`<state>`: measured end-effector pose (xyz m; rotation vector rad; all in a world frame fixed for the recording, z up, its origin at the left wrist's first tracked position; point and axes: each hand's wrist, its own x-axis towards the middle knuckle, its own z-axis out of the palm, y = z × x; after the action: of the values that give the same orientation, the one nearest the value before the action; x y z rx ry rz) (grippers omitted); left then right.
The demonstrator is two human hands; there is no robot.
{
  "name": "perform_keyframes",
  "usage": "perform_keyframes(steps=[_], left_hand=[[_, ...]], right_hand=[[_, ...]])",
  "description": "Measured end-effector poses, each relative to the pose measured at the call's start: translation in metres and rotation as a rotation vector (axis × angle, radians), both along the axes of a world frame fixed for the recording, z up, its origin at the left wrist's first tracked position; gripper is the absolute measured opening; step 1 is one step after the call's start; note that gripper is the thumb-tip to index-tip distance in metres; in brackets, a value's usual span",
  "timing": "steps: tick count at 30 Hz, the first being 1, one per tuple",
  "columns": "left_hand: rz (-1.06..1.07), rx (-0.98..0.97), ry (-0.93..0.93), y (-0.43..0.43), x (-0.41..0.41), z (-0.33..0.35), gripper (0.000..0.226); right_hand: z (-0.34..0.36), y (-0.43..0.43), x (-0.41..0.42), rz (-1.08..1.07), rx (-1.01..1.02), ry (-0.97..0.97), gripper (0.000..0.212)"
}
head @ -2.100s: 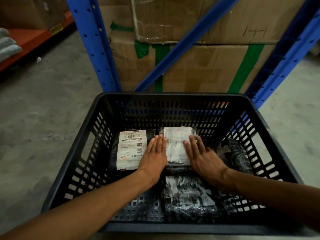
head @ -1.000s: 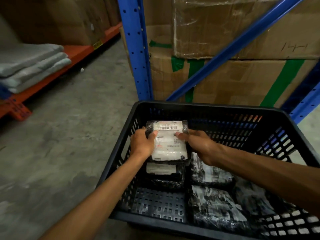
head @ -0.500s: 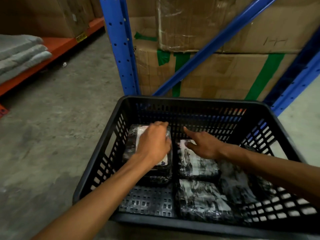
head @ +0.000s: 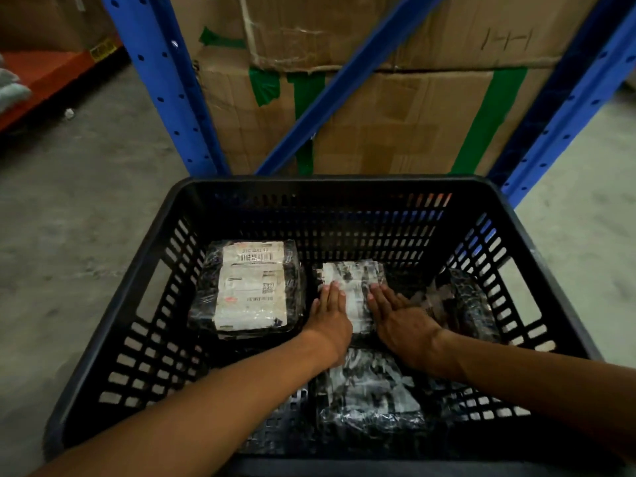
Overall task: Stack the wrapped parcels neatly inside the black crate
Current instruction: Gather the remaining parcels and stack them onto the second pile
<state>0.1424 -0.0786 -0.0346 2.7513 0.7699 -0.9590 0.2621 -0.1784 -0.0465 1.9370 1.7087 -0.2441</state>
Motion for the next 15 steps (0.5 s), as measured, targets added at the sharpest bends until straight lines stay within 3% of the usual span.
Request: perform_keyframes(steps=[7, 10, 12, 15], left_hand=[[0.014, -0.053, -0.034, 0.008, 0.002, 0.000, 0.097], [0.010, -0.071, -0.046, 0.012, -0.001, 0.002, 0.102], [0.038, -0.096, -0.087, 0.014, -0.003, 0.007, 0.106], [0.152, -0.125, -0.290, 0.015, -0.004, 0.022, 0.107]], right_hand=[[-0.011, 0.005, -0.006, -0.057, 0.107, 0.042, 0.054], [-0.003, 0.008, -0.004, -0.017, 0.098, 0.061, 0.061], [0.013, 0.009, 0.002, -0.059, 0.124, 0.207, 0.065], [0.046, 0.008, 0.016, -0.121, 0.352, 0.550, 0.054]])
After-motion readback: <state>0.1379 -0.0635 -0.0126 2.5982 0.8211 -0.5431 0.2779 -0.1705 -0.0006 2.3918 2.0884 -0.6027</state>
